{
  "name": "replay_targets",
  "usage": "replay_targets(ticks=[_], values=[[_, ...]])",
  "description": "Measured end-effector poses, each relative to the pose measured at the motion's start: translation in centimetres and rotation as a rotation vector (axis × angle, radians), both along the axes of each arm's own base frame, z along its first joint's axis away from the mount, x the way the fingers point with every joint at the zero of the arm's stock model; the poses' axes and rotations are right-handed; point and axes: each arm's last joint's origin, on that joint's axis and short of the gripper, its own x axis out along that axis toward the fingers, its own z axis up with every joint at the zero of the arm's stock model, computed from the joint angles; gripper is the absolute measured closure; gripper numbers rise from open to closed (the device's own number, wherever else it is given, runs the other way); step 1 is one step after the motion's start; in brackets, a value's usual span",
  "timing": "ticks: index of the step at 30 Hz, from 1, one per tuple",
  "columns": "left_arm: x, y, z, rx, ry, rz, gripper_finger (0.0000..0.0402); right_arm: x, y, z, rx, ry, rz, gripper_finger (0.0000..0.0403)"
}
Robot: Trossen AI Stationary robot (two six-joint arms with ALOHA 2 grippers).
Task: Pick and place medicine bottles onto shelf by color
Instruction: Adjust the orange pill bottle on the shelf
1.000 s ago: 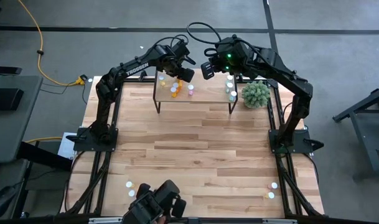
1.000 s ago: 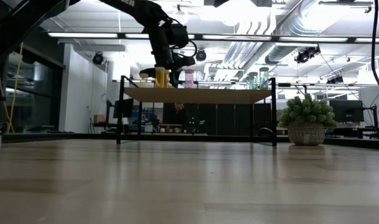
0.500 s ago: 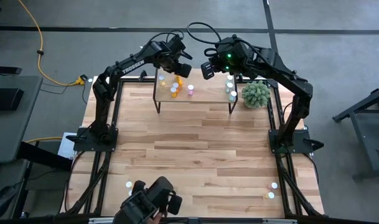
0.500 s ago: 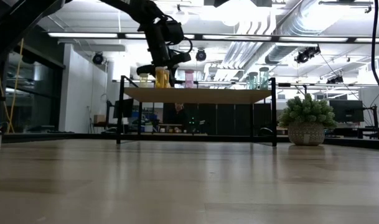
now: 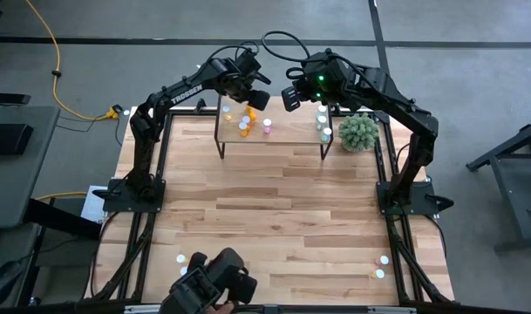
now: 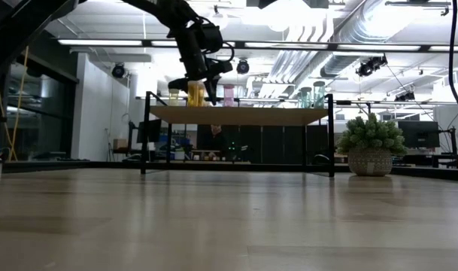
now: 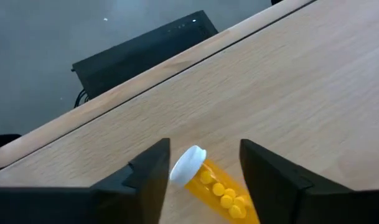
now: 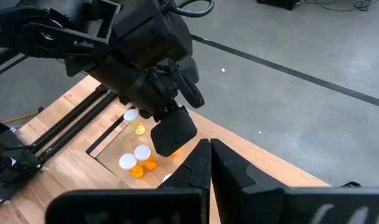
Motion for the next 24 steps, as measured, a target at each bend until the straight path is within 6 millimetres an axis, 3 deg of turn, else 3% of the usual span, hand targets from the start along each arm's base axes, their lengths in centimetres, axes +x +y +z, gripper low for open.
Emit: replay_targets(ticks=[8,24], values=[[-0.19,-0.13,-0.11,-0.045,-0.013,0.121,0.0154,0.0,-0.01,0.0,-0.003,0.003,0.002,0.0402],[0.07,-0.72,-0.67,-0.148,-0.039,0.254,0.0161,0.0,-0.01,0.0,0.0,0.001,0.0,0.0402]])
